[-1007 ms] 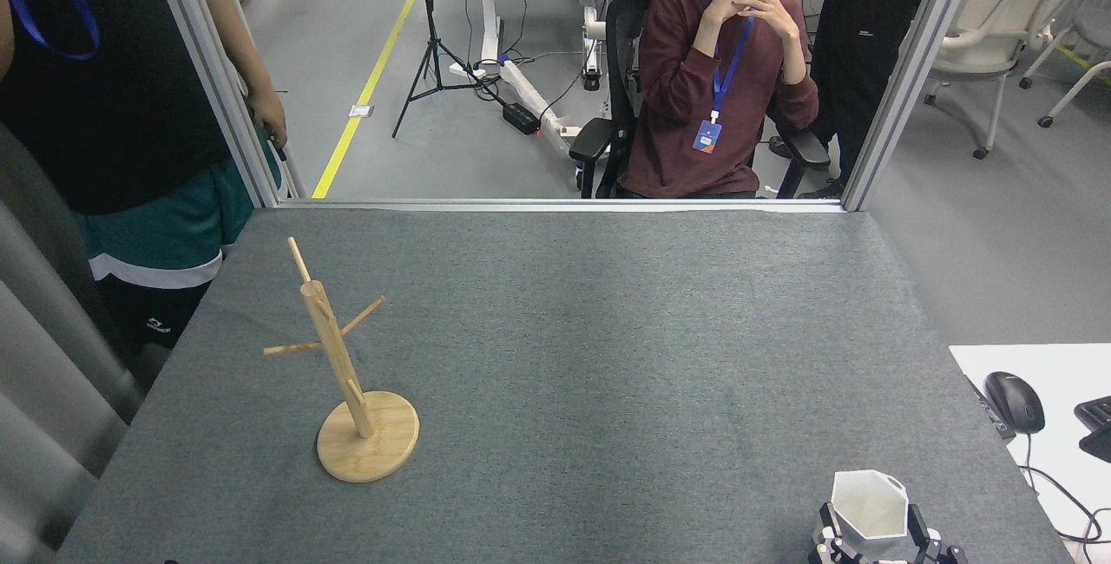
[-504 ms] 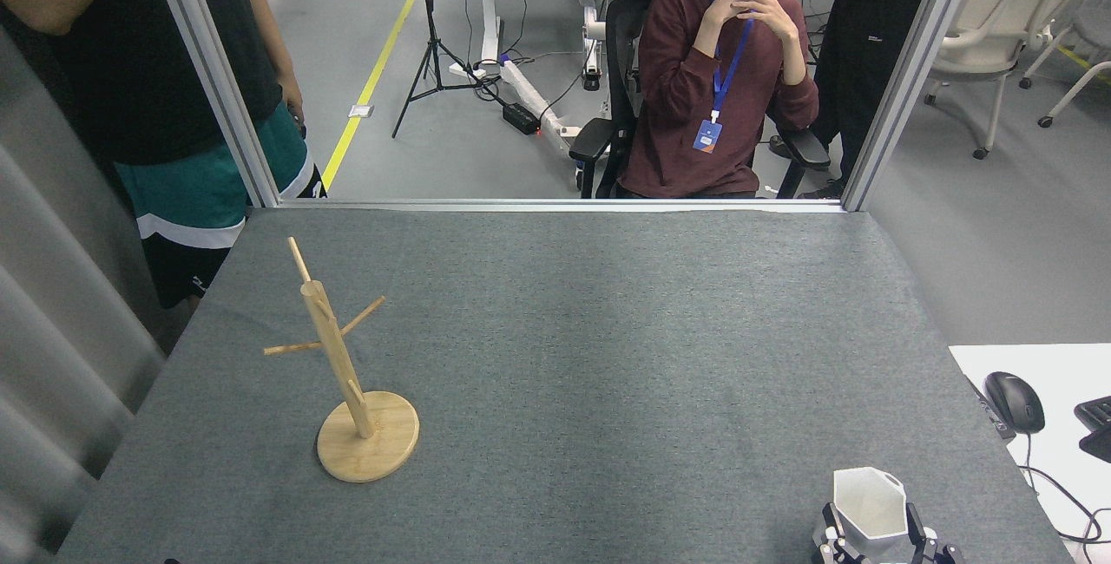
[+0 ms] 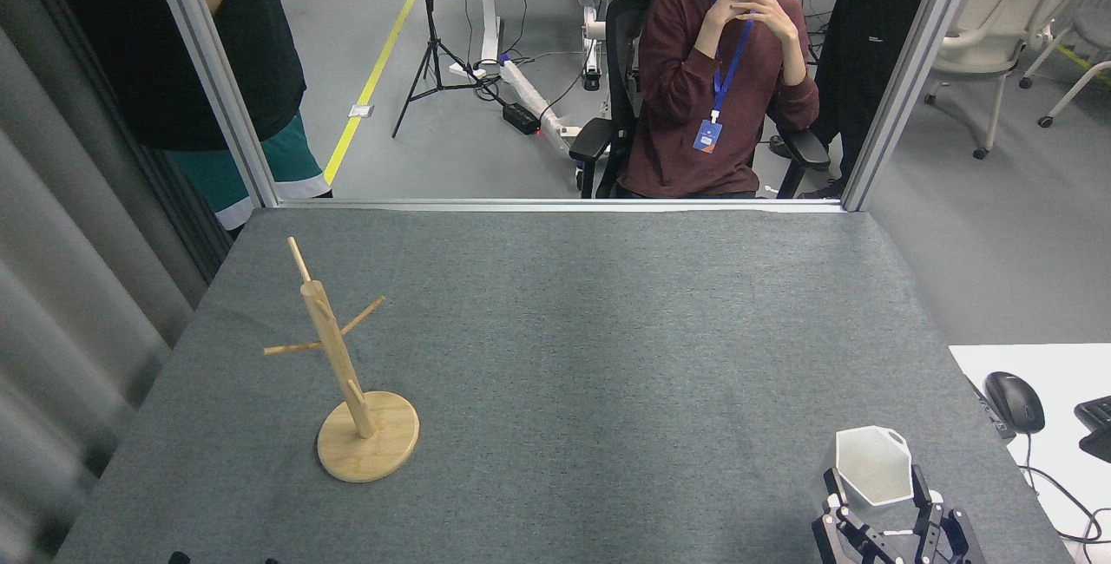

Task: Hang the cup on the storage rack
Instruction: 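Grasp the white hexagonal cup with the right gripper and lift it, then carry the cup toward the left gripper near the table center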

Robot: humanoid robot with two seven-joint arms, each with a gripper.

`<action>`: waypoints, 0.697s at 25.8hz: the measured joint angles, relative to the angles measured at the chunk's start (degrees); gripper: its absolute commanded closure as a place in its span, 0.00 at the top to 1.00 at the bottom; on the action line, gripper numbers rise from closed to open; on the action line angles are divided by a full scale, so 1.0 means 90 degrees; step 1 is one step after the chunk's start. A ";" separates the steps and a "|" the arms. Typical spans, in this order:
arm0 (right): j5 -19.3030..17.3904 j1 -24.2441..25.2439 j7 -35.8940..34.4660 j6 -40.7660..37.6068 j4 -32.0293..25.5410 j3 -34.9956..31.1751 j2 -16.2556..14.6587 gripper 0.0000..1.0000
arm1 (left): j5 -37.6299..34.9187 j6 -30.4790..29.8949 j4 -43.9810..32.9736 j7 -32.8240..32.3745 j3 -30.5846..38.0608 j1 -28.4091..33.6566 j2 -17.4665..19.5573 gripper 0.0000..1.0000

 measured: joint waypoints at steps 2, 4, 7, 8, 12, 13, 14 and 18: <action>-0.0008 -0.0061 -0.0025 -0.0019 -0.0206 0.0013 0.0151 0.56 | -0.0056 0.0000 -0.0001 -0.0012 -0.0146 -0.0028 -0.0020 1.00; -0.0009 -0.0173 -0.0040 -0.0054 -0.0419 0.0065 0.0352 0.56 | -0.0207 0.0002 0.0008 -0.0048 -0.0356 -0.0085 -0.0052 1.00; 0.0021 -0.0374 -0.0045 -0.0107 -0.0641 0.0379 0.0667 0.56 | -0.0810 -0.0051 0.0039 -0.0169 -0.0834 -0.0274 -0.0133 1.00; 0.0035 -0.0448 -0.0057 -0.0108 -0.0684 0.0530 0.0744 0.56 | -0.1034 -0.0087 0.0051 -0.0220 -0.1008 -0.0337 -0.0167 1.00; 0.0257 -0.0742 -0.0041 -0.0068 -0.0783 0.1397 0.0992 0.55 | -0.1683 -0.0296 0.0193 -0.0512 -0.1710 -0.0666 -0.0369 1.00; 0.0372 -0.0787 -0.0037 -0.0043 -0.0792 0.1644 0.1077 0.55 | -0.1753 -0.0326 0.0255 -0.0619 -0.1836 -0.0739 -0.0414 1.00; 0.0509 -0.0808 -0.0031 -0.0035 -0.0796 0.1870 0.1156 0.55 | -0.1803 -0.0339 0.0319 -0.0709 -0.1941 -0.0815 -0.0456 1.00; 0.1094 -0.0731 -0.0017 0.0139 -0.0801 0.2885 0.1403 0.55 | -0.1896 -0.0393 0.0492 -0.0922 -0.2211 -0.1044 -0.0591 1.00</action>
